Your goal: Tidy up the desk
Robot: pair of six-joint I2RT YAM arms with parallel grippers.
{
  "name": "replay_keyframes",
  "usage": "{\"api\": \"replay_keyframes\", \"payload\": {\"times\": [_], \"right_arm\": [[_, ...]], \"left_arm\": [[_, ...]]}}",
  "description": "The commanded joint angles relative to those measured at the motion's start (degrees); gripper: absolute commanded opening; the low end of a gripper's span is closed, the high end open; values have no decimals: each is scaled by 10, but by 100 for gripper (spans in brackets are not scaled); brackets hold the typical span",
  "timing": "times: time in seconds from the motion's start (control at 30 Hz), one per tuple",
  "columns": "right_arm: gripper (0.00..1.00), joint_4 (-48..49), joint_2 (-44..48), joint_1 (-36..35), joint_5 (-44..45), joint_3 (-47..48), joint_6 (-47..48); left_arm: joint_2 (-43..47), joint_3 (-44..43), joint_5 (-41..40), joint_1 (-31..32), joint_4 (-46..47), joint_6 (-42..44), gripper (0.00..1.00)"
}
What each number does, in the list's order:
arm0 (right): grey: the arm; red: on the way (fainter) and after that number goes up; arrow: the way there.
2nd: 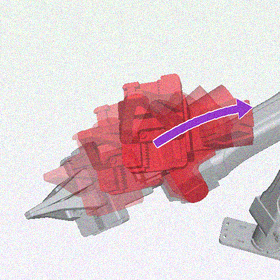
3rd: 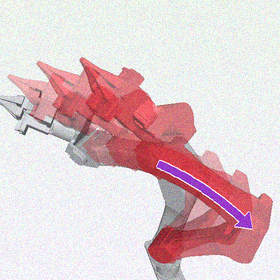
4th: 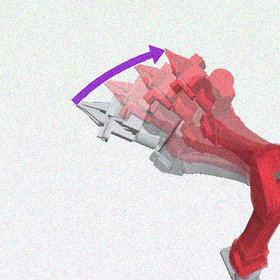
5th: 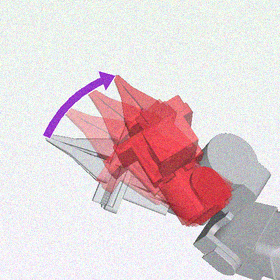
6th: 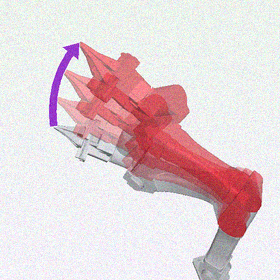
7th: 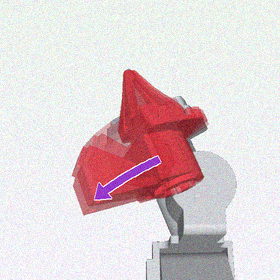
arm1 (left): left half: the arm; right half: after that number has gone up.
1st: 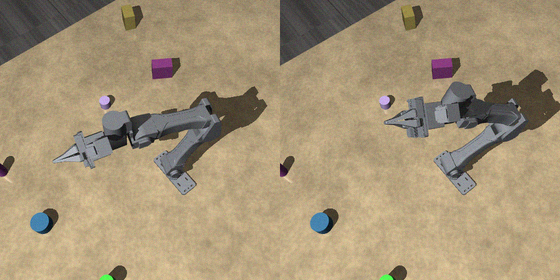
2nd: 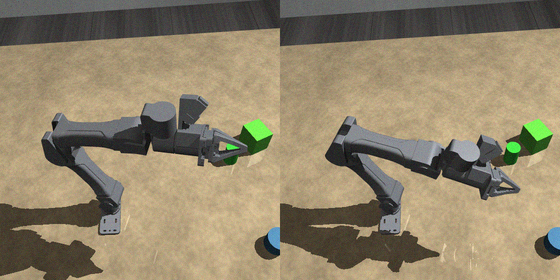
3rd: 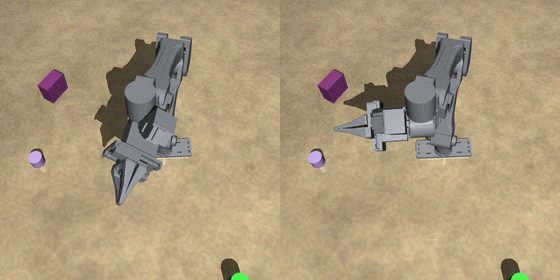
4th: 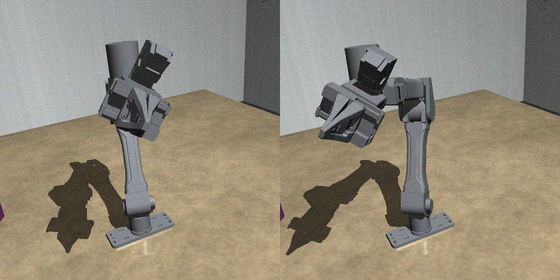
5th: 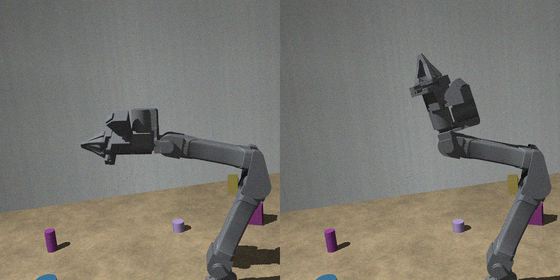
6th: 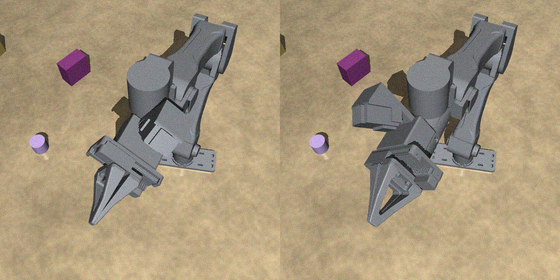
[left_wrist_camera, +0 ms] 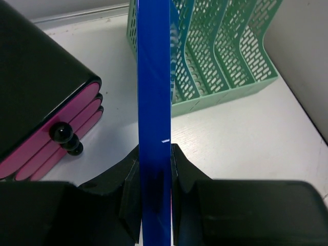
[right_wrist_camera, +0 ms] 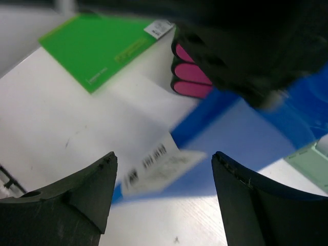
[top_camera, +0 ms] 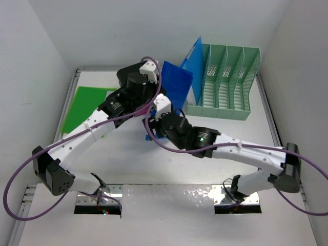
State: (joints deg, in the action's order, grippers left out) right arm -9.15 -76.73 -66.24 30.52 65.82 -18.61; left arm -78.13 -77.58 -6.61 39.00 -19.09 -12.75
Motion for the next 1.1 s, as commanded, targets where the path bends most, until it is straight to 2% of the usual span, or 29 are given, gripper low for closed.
{"api": "replay_keyframes", "payload": {"times": [0.0, 0.1, 0.23, 0.33, 0.47, 0.63, 0.73, 0.77, 0.87, 0.9, 0.93, 0.97, 1.0, 1.07], "right_arm": [[72, 18, -37, -8, 87, 68, 27], [72, 34, -46, -8, 129, 56, 17], [72, 58, -68, -8, 231, 48, 37], [72, 148, -96, -8, 264, 19, 84], [71, 218, -166, -3, 326, 60, 173], [68, 194, -225, 14, 371, 104, 180], [54, 193, -216, 27, 379, 77, 158], [43, 184, -212, 30, 382, 72, 151], [21, 163, -193, 33, 396, 48, 127], [7, 151, -178, 33, 399, 41, 114], [2, 139, -168, 32, 391, 27, 103], [0, 115, -158, 33, 385, 19, 78], [0, 100, -138, 33, 379, 11, 66], [0, 56, -115, 32, 353, -12, 35]], "left_arm": [[0, -28, -60, -7, 45, -58, 0], [2, -22, -59, -7, 43, -95, 0], [3, -21, -49, -7, 44, -123, 0], [7, -17, -53, -7, 42, -134, 0], [6, -9, -61, -7, 41, -146, 0], [9, -5, -55, -7, 38, -148, 0], [15, 8, -47, -7, 34, -147, 0], [17, 14, -43, -7, 34, -147, 0], [27, 28, -7, -7, 37, -135, 0], [32, 29, 5, -6, 36, -126, 0], [33, 29, 25, -6, 31, -122, 4], [36, 29, 34, -6, 30, -118, 11], [41, 30, 52, -6, 28, -109, 28], [46, 30, 63, -6, 33, -99, 45]]}}
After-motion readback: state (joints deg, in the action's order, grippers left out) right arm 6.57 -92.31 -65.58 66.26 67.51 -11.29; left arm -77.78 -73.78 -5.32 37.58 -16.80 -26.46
